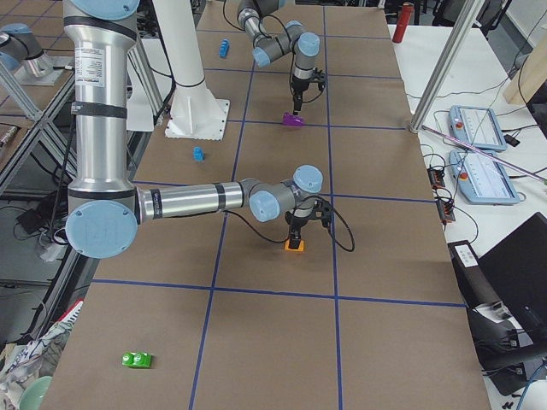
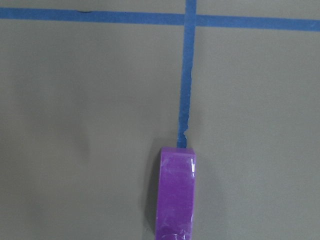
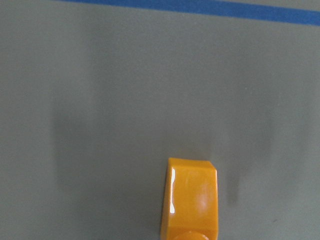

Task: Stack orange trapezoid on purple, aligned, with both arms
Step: 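Grasp the orange trapezoid block with the right gripper while the left gripper holds purple, then carry the orange block toward the purple block while the left gripper releases and withdraws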

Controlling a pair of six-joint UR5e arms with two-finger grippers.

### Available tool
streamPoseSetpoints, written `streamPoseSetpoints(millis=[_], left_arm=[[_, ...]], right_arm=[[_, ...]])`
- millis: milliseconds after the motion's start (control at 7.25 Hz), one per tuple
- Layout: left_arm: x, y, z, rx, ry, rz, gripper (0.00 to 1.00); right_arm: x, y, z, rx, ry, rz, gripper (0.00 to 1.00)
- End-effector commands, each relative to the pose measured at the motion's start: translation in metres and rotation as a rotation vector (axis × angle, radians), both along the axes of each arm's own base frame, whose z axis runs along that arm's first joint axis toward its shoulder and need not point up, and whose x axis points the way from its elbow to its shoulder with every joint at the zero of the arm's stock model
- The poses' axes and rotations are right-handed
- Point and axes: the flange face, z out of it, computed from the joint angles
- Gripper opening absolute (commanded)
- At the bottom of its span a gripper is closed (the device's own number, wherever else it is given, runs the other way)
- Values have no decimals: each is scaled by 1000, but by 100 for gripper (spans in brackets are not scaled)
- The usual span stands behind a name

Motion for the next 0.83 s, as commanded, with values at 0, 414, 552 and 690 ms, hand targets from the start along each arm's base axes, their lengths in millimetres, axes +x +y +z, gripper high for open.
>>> streamPoseSetpoints(millis=[0,414,552,690], left_arm=[[1,2,2,-3,-2,-2,100],[1,3,4,-2,-4,-1,100],[2,3,5,-3,-5,-1,100],[1,2,4,-3,-3,-2,100]], right_arm=[[-10,-2,16,-19,23,-16,95],[-11,-3,12,-16,12,-19,0],[-11,-4,4,-8,1,-17,0],[-5,-7,-28,22,-31,-2,0]])
